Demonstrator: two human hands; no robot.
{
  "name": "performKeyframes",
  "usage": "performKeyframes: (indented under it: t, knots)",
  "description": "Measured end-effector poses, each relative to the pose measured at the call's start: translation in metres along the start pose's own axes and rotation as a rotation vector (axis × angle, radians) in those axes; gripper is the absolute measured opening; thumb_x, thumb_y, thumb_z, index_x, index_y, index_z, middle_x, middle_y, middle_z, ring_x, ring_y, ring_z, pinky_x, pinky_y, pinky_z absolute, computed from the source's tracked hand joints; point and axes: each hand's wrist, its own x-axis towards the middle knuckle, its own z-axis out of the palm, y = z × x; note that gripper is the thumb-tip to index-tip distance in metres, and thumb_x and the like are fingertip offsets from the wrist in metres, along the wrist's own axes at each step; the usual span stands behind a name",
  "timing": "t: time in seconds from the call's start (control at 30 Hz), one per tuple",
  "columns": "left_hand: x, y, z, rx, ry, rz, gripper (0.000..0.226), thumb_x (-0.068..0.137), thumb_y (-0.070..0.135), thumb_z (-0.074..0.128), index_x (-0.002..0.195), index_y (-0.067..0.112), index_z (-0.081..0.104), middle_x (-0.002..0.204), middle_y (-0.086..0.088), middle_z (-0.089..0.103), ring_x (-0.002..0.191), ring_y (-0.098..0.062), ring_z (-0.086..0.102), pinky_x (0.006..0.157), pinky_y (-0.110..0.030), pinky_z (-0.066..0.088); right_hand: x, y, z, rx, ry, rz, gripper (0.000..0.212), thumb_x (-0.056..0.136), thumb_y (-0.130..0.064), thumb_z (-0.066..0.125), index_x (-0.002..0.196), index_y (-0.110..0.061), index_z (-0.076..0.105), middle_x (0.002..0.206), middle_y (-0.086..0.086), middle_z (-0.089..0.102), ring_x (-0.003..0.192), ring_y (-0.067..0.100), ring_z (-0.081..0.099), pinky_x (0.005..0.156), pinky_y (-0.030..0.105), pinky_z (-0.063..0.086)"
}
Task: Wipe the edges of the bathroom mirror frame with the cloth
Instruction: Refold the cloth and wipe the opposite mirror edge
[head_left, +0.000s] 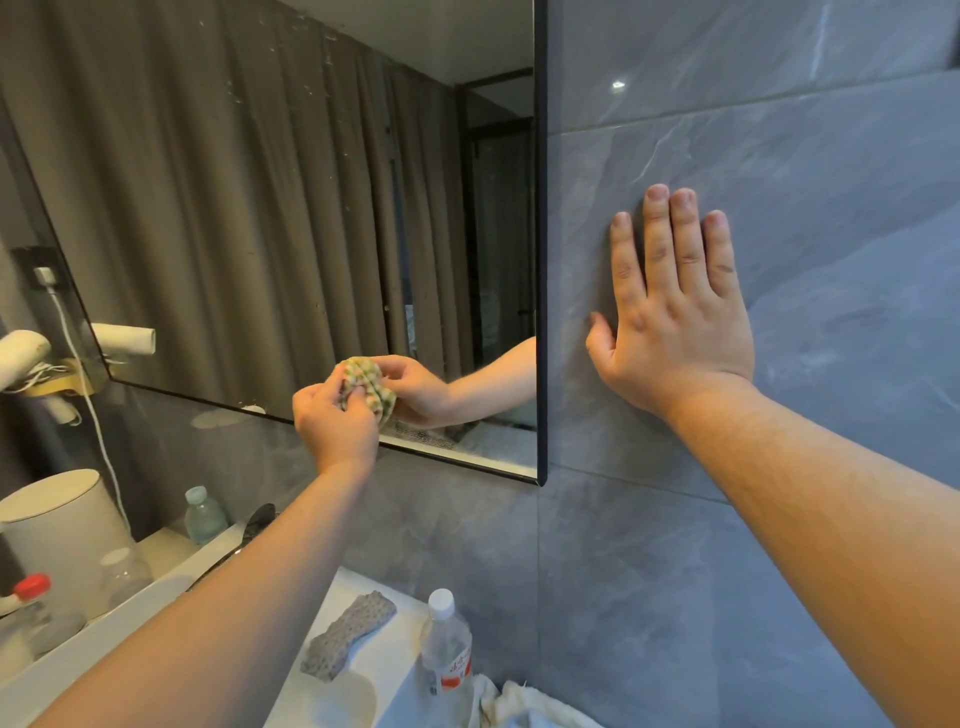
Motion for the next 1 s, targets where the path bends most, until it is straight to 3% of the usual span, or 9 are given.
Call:
performKeyframes:
  t: [0.13,0.23,0.37,0.47,0.53,0.67,0.8,0.93,1.0]
  knots:
    - [-0.001,0.001,0.000,0.009,-0.006,-0.028,0.038,0.094,0.011,0.059,0.132,0.009,0.059,0.120,-0.010,0.046,0.103,-0.013,0.050,0.069,0.008,0.033,0.000,0.000,0.000,0.000,-0.002,0.002,0.081,0.092,-0.045,0.033,0.156,-0.004,0.007,0.162,0.024,0.000,0.151,0.038,-0.002,0.122,0.048,-0.006]
    - [-0.008,0.004,0.006,-0.014,-0.001,-0.020,0.038,0.094,0.014,0.059,0.131,0.007,0.059,0.114,-0.003,0.040,0.109,-0.020,0.054,0.088,-0.016,0.044,0.000,0.000,0.000,0.000,0.001,0.002,0.081,0.092,-0.045,0.034,0.156,-0.004,0.007,0.162,0.024,0.000,0.151,0.038,-0.002,0.122,0.048,-0.007]
    - [-0.028,0.017,0.016,-0.020,-0.031,0.091,0.039,0.090,0.016,0.062,0.128,0.006,0.060,0.112,-0.003,0.037,0.108,-0.026,0.051,0.094,-0.029,0.047,0.001,0.000,0.000,0.015,0.001,0.004,0.082,0.091,-0.044,0.036,0.156,-0.003,0.009,0.162,0.024,0.001,0.151,0.038,-0.001,0.122,0.047,-0.009]
    - [-0.046,0.028,0.023,-0.015,-0.047,0.220,0.047,0.084,0.017,0.068,0.129,0.008,0.059,0.112,-0.004,0.038,0.107,-0.021,0.048,0.089,-0.005,0.035,0.001,0.000,0.000,0.003,-0.003,0.003,0.082,0.091,-0.045,0.035,0.156,-0.004,0.007,0.162,0.024,0.001,0.151,0.038,-0.002,0.122,0.047,-0.008]
    - [-0.059,0.035,0.026,-0.014,-0.076,0.296,0.051,0.083,0.013,0.070,0.132,0.007,0.056,0.113,-0.008,0.040,0.106,-0.019,0.046,0.083,0.002,0.030,0.001,0.000,0.000,-0.003,-0.003,0.003,0.082,0.091,-0.046,0.034,0.156,-0.004,0.007,0.162,0.024,0.001,0.151,0.038,-0.002,0.122,0.047,-0.008]
    - [-0.079,0.048,0.030,0.005,-0.140,0.500,0.051,0.083,0.009,0.069,0.132,0.004,0.055,0.116,-0.012,0.042,0.109,-0.024,0.046,0.087,-0.006,0.033,0.001,0.000,0.001,-0.009,-0.004,0.004,0.081,0.092,-0.046,0.033,0.156,-0.003,0.008,0.162,0.024,0.001,0.151,0.038,-0.001,0.122,0.048,-0.007]
    - [-0.092,0.055,0.032,0.019,-0.185,0.800,0.043,0.083,0.008,0.062,0.126,0.004,0.060,0.114,-0.011,0.043,0.106,-0.027,0.047,0.089,-0.029,0.044,0.001,-0.001,0.001,-0.013,-0.006,0.004,0.082,0.091,-0.047,0.033,0.156,-0.004,0.008,0.162,0.024,0.001,0.151,0.038,-0.002,0.122,0.048,-0.007]
    - [-0.082,0.051,0.028,0.046,-0.214,0.956,0.046,0.076,-0.007,0.071,0.121,0.001,0.065,0.116,-0.005,0.041,0.106,-0.027,0.045,0.094,-0.021,0.036,0.001,0.001,0.001,-0.005,-0.001,0.004,0.082,0.091,-0.046,0.034,0.156,-0.003,0.008,0.162,0.024,0.001,0.151,0.038,-0.002,0.122,0.047,-0.008]
    - [-0.068,0.050,0.024,0.069,-0.190,0.944,0.044,0.076,-0.007,0.070,0.120,0.000,0.066,0.114,-0.006,0.043,0.104,-0.026,0.046,0.090,-0.021,0.038,0.001,0.001,0.001,0.001,-0.001,0.003,0.082,0.091,-0.046,0.034,0.156,-0.003,0.009,0.162,0.024,0.001,0.151,0.038,-0.002,0.122,0.047,-0.008]
